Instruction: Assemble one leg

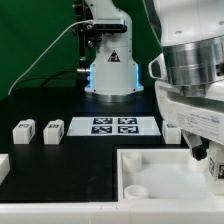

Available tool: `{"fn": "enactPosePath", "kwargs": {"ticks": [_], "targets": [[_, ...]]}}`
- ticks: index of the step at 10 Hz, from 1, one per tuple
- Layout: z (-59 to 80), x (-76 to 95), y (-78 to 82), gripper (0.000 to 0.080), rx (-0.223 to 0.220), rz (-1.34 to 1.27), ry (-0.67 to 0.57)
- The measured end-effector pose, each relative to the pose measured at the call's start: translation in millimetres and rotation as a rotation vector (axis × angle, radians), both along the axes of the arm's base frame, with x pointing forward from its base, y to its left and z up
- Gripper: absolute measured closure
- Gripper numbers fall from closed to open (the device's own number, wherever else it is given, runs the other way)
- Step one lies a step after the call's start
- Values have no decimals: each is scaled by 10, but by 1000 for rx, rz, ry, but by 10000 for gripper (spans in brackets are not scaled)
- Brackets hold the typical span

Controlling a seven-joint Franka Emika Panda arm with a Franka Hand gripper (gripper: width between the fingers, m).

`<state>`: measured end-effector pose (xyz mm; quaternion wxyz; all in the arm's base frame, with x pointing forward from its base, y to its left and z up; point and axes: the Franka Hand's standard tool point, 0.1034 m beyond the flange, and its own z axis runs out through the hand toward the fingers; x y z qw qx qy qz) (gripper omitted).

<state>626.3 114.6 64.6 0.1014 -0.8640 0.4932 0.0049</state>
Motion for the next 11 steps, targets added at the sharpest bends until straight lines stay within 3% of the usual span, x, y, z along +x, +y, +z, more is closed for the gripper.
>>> {"fn": "enactPosePath", "kwargs": {"ticks": [4, 6, 7, 8, 10, 11], "targets": [[-7, 2, -4, 150, -51, 405, -74], [41, 16, 145, 150, -153, 708, -91], [44, 21, 158, 150, -179, 861, -110], [41, 20, 149, 150, -177, 854, -109], [39, 19, 150, 407, -175, 831, -106], [25, 14, 93, 407, -177, 803, -96]]}}
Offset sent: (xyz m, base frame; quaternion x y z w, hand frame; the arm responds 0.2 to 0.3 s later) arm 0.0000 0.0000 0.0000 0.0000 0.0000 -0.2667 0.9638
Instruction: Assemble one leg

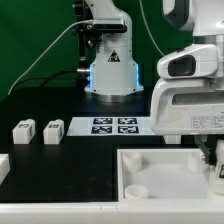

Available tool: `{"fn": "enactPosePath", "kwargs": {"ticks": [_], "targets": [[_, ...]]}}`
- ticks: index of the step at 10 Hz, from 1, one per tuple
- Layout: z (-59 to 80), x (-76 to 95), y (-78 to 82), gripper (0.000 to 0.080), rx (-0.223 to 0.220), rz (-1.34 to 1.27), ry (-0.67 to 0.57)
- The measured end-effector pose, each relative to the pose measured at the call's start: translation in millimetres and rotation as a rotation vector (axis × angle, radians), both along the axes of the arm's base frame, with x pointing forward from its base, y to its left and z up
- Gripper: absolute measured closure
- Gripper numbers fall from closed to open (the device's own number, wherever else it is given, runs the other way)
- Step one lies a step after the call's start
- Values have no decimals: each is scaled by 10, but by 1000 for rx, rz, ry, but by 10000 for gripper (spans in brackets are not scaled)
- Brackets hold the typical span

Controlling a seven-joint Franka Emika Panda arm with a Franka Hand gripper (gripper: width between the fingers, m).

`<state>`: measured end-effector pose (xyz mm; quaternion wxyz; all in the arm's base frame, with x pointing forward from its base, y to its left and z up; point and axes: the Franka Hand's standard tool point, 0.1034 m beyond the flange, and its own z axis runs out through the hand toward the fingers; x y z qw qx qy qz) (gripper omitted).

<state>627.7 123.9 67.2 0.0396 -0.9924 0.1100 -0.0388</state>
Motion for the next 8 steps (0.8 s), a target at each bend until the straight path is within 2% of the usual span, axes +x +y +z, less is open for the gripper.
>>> {"fn": "enactPosePath", "kwargs": {"ticks": [1, 3, 6, 8], "targets": [[-1, 2, -5, 501, 11, -108, 7], [1, 9, -14, 501, 36, -298, 22], [-13, 12, -26, 501, 117, -779, 71], [-32, 7, -31, 500, 197, -1075, 105]]}}
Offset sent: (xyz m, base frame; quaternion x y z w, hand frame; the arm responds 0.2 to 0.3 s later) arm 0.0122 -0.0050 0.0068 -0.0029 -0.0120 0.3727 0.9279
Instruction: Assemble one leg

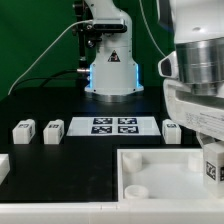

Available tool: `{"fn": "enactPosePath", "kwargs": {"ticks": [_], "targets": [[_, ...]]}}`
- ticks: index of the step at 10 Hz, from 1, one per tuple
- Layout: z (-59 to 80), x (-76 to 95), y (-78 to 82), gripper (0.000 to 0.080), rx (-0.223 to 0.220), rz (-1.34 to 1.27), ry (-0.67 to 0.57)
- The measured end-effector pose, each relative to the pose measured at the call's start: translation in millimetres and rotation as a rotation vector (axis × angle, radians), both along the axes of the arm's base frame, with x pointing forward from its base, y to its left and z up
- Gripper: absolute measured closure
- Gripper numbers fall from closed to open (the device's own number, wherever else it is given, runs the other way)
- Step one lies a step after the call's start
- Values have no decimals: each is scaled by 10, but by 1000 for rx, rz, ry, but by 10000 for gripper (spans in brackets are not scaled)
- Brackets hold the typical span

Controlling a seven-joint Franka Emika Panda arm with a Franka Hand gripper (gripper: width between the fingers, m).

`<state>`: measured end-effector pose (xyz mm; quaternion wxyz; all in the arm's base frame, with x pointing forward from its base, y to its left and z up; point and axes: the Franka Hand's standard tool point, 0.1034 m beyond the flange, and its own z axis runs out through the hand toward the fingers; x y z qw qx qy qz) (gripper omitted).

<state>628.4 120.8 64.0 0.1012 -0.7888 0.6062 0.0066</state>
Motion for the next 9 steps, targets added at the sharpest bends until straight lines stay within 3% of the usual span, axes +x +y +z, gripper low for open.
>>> {"fn": "enactPosePath", "kwargs": {"ticks": [2, 3, 5, 6, 9], "targets": [[-5, -8, 27, 500, 9, -62, 12], [-6, -8, 24, 419, 2, -4, 2], [-15, -46, 40, 419, -13, 143, 2], [-16, -48, 45, 173, -42, 338, -28], [-20, -49, 37, 152, -73, 606, -71]]}}
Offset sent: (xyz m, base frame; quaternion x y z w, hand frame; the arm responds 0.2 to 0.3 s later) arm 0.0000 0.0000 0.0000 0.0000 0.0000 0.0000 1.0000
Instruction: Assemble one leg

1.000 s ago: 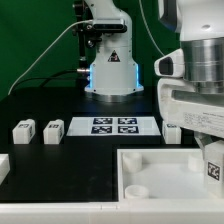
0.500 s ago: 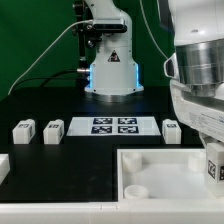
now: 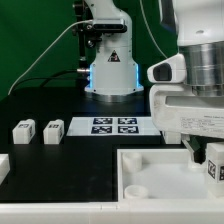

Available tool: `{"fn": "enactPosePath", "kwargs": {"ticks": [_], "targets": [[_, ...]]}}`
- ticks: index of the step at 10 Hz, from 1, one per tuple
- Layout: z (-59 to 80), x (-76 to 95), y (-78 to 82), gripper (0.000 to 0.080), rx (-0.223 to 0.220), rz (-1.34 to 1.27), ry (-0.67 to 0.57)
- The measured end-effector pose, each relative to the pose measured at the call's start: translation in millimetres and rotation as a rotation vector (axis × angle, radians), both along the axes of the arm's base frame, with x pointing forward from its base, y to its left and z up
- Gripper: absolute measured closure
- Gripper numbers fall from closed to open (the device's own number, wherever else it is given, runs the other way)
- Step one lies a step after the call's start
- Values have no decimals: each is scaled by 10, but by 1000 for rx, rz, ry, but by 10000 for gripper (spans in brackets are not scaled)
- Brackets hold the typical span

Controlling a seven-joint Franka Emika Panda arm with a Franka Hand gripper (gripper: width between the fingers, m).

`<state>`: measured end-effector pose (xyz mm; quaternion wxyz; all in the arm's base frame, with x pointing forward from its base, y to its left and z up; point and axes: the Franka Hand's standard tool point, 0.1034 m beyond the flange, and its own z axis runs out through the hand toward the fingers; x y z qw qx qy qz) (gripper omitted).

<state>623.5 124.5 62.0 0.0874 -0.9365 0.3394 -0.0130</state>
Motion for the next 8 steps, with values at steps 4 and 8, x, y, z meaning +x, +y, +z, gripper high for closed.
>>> {"fn": "enactPosePath", "kwargs": {"ticks": [4, 8], "targets": [[55, 75, -15, 151, -92, 522, -89], [57, 106, -39, 287, -126, 655, -124]]}}
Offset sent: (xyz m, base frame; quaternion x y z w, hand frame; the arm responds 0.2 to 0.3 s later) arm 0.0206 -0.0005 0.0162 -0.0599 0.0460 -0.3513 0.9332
